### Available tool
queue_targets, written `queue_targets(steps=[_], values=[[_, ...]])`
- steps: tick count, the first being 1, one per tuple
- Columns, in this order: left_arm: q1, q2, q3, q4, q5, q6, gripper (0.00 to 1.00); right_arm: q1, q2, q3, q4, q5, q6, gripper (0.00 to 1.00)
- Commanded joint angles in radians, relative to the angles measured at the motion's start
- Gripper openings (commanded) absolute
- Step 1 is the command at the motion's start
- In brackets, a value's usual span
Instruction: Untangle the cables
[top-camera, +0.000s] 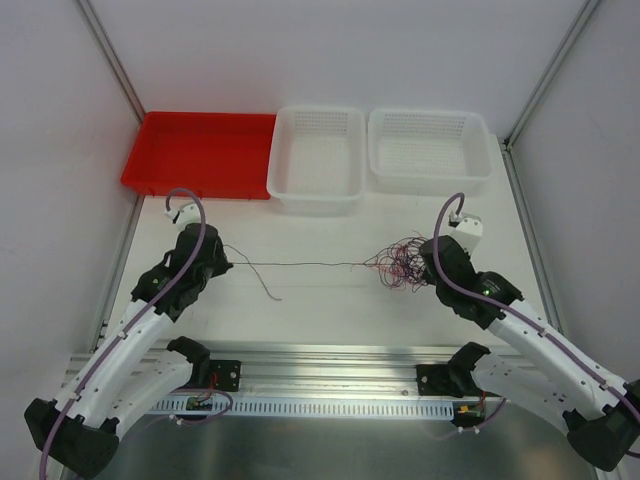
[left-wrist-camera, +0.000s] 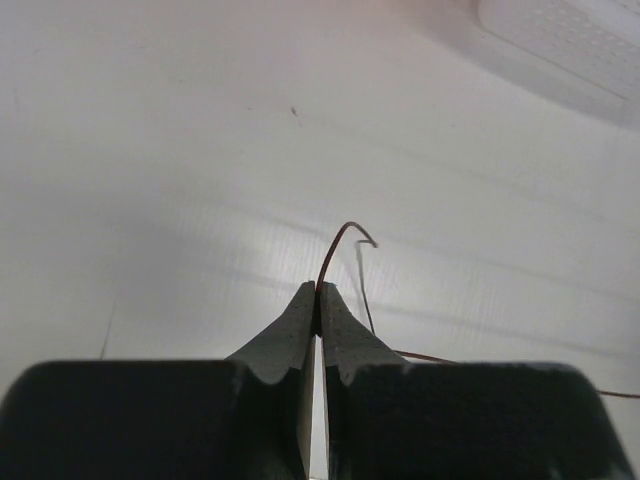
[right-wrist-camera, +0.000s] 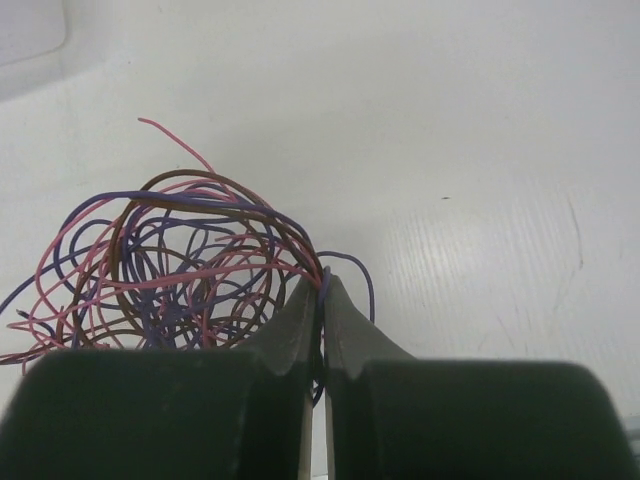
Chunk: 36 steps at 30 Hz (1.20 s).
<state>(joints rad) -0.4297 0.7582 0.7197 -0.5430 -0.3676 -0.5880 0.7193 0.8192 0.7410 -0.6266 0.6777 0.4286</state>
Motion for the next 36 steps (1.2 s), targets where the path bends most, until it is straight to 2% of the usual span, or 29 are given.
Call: queue_targets(steps=[1, 7, 11, 19, 21, 25, 31, 32, 33, 34, 35, 36], values=[[0.028, -0.02, 0.072, -0.107, -0.119, 0.051, 0.0, -0.044, -0.046, 0.06, -0.099, 0.053, -0.056, 0.01], [0.035, -0.042, 0.109, -0.139, -0.137, 0.085, 0.0, -0.069, -0.069, 0.081, -0.104, 0.017, -0.097, 0.02], [0.057, -0.045, 0.155, -0.218, -0.22, 0.128, 0.0, -0.126, -0.06, 0.084, -0.157, 0.028, -0.099, 0.03], [0.069, -0.062, 0.216, -0.281, -0.307, 0.163, 0.0, -0.201, -0.075, 0.063, -0.119, -0.069, -0.129, 0.03], [0.069, -0.068, 0.227, -0.282, -0.301, 0.16, 0.0, -0.202, -0.071, 0.061, -0.108, -0.092, -0.129, 0.03], [0.071, -0.063, 0.242, -0.282, -0.228, 0.146, 0.0, -0.204, -0.069, 0.037, -0.021, -0.277, -0.149, 0.04], [0.071, -0.049, 0.254, -0.278, -0.165, 0.134, 0.0, -0.202, -0.043, 0.011, 0.091, -0.415, -0.145, 0.14], [0.069, -0.048, 0.257, -0.273, -0.145, 0.131, 0.0, -0.204, -0.04, 0.006, 0.099, -0.424, -0.146, 0.18], [0.069, -0.045, 0.259, -0.272, -0.134, 0.129, 0.0, -0.202, -0.031, 0.001, 0.102, -0.431, -0.146, 0.37], [0.069, -0.043, 0.261, -0.27, -0.122, 0.128, 0.0, -0.202, -0.023, -0.005, 0.093, -0.422, -0.145, 0.5], [0.069, -0.037, 0.264, -0.264, -0.099, 0.128, 0.0, -0.202, -0.006, -0.006, 0.084, -0.408, -0.146, 0.72], [0.069, -0.034, 0.265, -0.262, -0.088, 0.128, 0.0, -0.201, -0.002, -0.008, 0.073, -0.393, -0.14, 0.79]])
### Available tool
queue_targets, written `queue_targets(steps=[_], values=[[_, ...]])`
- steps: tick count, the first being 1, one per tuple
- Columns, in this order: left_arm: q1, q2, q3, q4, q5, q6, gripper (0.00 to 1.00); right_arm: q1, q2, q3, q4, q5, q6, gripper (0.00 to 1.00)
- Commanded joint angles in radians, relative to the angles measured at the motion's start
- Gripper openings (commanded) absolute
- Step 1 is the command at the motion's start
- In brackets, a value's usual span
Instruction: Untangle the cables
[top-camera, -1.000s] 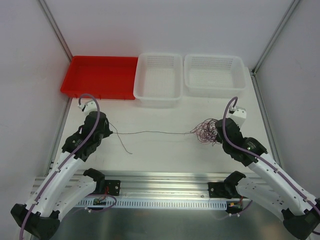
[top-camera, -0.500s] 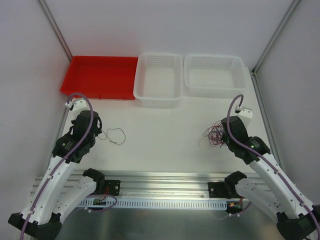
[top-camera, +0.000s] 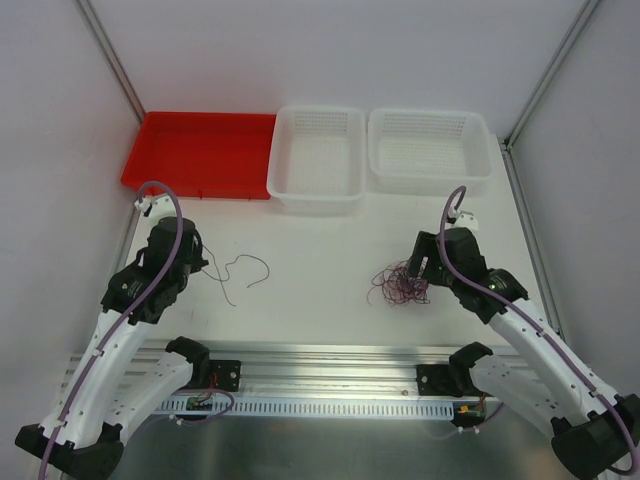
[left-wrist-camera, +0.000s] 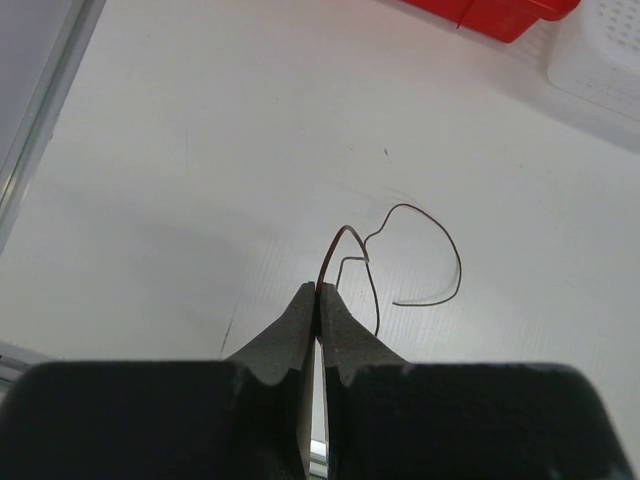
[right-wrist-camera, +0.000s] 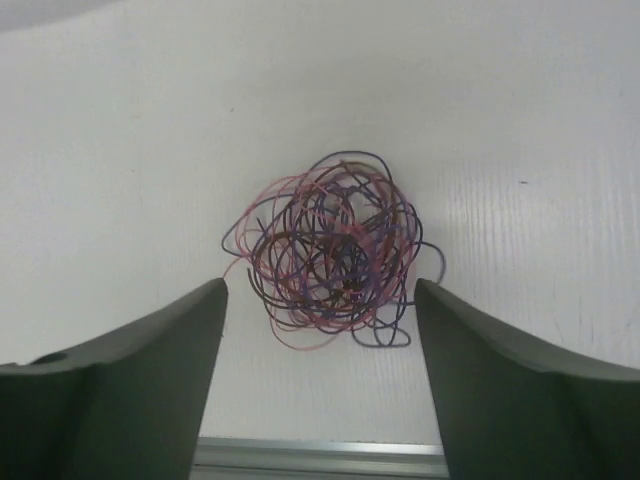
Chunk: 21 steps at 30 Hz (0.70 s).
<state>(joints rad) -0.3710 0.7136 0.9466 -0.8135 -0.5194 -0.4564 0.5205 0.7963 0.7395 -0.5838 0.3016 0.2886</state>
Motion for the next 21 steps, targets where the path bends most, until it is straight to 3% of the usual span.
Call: queue_targets(steps=[1, 3, 10, 16, 21], values=[[0.01, 0.014, 0.04, 0.01, 0.073, -0.005, 0.0, -0.001, 0.024, -0.012, 0.007, 0.023, 0.007, 0.83], [0.012, 0.026, 0.043, 0.016, 0.102, -0.007, 0.0, 0.009, 0.017, -0.02, -0.005, 0.062, 0.009, 0.91], [0.011, 0.087, 0.113, 0.059, 0.211, -0.015, 0.0, 0.026, -0.049, -0.06, 0.01, 0.076, -0.022, 0.99], [0.012, 0.171, 0.251, 0.112, 0.226, -0.002, 0.0, 0.059, -0.109, -0.092, 0.027, 0.065, -0.042, 0.97], [0.012, 0.299, 0.472, 0.181, 0.239, 0.036, 0.0, 0.087, -0.15, -0.114, 0.045, 0.053, -0.04, 0.97]])
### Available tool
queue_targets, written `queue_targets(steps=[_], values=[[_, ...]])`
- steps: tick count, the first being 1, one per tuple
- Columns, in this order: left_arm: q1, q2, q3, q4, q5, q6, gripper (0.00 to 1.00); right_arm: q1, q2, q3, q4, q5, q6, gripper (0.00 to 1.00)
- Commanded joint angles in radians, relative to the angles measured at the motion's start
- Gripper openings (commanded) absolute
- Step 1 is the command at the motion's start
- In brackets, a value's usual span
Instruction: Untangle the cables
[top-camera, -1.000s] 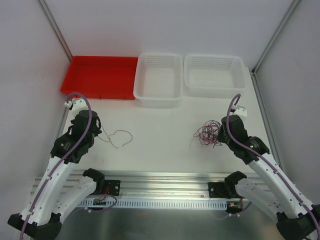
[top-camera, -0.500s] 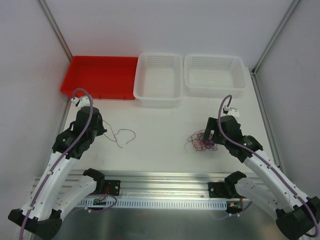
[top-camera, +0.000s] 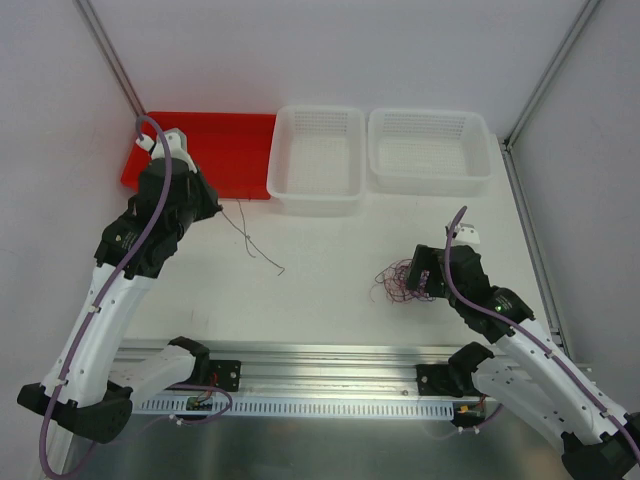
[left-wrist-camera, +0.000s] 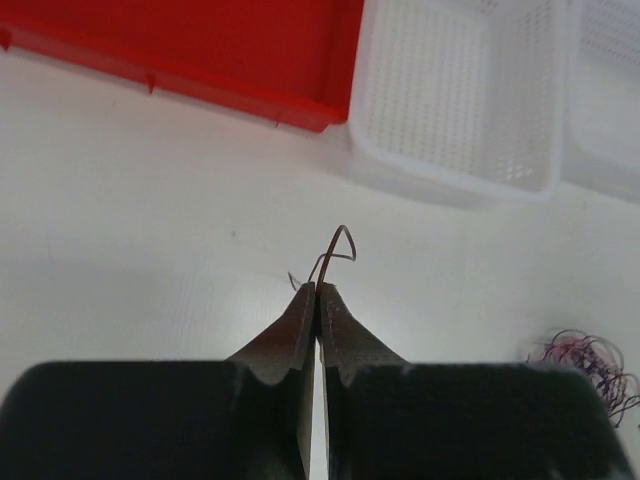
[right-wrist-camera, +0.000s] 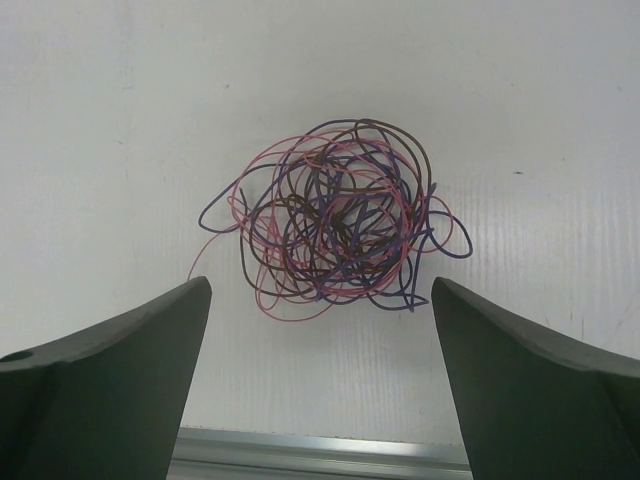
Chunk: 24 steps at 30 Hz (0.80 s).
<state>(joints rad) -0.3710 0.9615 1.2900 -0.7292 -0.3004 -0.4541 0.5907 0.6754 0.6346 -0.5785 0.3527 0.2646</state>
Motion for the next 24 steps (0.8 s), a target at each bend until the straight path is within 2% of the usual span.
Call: queue_targets(steps=[1, 6, 14, 20, 24], values=[[0.011, 0.069, 0.161, 0.109, 0.015, 0.044, 0.0, 0.021, -0.034, -0.013, 0.045, 0.003, -0.018, 0.97], [0.017, 0.219, 0.378, 0.165, -0.06, 0.126, 0.0, 0.032, -0.068, -0.018, 0.06, -0.027, -0.022, 0.97], [0.092, 0.466, 0.704, 0.269, -0.089, 0.221, 0.0, 0.041, -0.077, -0.004, 0.066, -0.115, -0.022, 0.97], [0.19, 0.656, 0.804, 0.451, -0.129, 0.264, 0.0, 0.05, -0.077, 0.014, 0.065, -0.159, -0.013, 0.97], [0.242, 0.79, 0.879, 0.473, -0.111, 0.269, 0.0, 0.054, -0.071, 0.027, 0.046, -0.17, -0.013, 0.97]])
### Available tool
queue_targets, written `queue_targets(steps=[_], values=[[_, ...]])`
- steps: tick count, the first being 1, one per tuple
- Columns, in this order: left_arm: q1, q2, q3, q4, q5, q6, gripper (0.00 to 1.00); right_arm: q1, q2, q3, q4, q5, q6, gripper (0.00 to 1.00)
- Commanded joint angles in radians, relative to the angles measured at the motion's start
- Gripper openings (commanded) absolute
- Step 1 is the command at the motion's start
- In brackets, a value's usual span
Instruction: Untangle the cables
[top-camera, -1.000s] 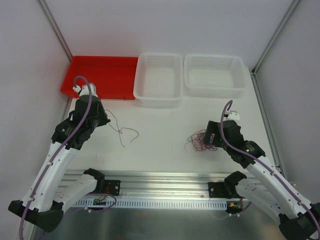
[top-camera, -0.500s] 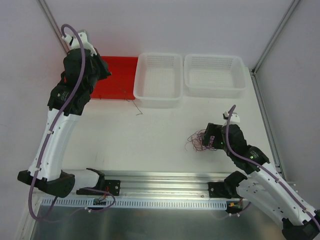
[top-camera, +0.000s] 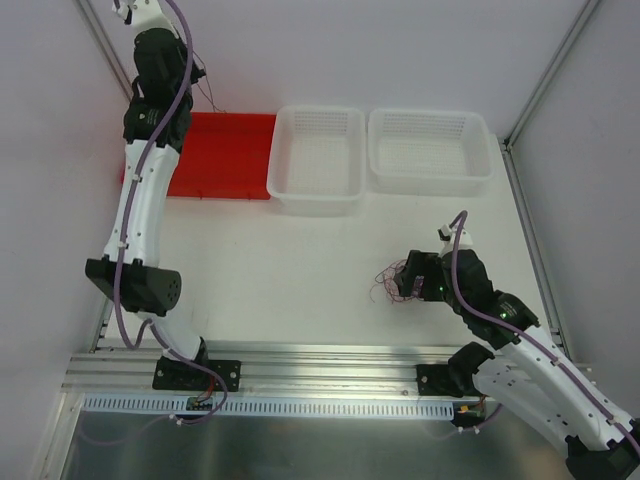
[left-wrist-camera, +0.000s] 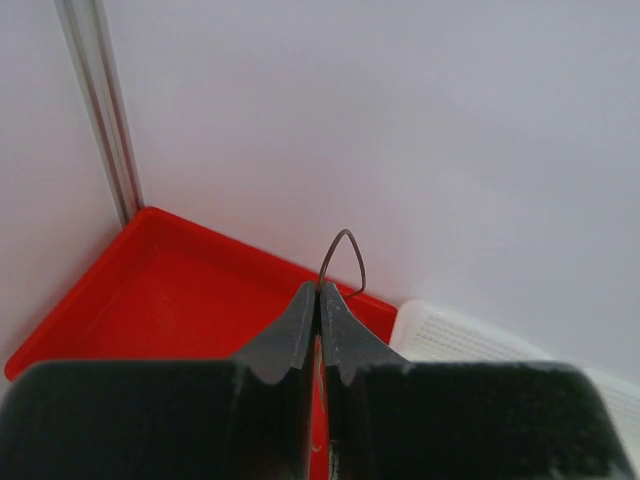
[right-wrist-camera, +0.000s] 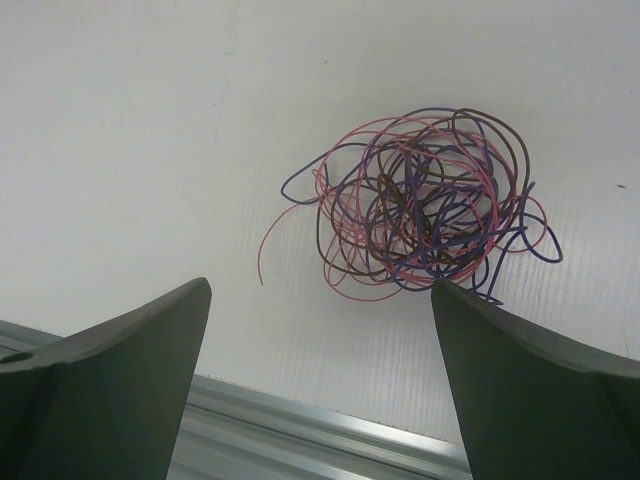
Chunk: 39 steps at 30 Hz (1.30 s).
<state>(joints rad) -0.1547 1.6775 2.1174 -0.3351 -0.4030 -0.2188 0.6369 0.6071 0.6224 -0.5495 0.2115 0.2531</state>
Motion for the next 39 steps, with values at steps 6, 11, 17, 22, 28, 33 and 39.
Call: queue_targets(steps=[6, 11, 17, 22, 28, 33, 39], values=[[0.101, 0.27, 0.036, 0.099, 0.048, 0.021, 0.04, 0.01, 0.016, 0.023, 0.014, -0.023, 0.011, 0.97], [0.141, 0.404, 0.039, 0.097, 0.072, 0.051, 0.58, 0.015, 0.042, 0.011, 0.016, -0.034, 0.012, 0.97], [0.179, 0.363, -0.052, 0.096, 0.079, 0.056, 0.84, 0.018, 0.062, 0.025, -0.013, 0.031, 0.015, 0.97], [0.184, 0.225, -0.187, 0.088, 0.154, 0.003, 0.96, 0.017, 0.08, 0.054, -0.078, 0.13, 0.026, 0.97], [0.172, -0.019, -0.474, 0.058, 0.377, -0.166, 0.99, 0.014, 0.121, 0.065, -0.113, 0.21, 0.067, 0.97], [0.086, -0.246, -0.81, 0.047, 0.47, -0.266, 0.99, -0.046, 0.164, 0.071, -0.092, 0.168, 0.054, 0.97], [-0.122, -0.499, -1.14, 0.036, 0.524, -0.313, 0.99, -0.128, 0.212, 0.054, -0.029, 0.149, 0.035, 0.99]])
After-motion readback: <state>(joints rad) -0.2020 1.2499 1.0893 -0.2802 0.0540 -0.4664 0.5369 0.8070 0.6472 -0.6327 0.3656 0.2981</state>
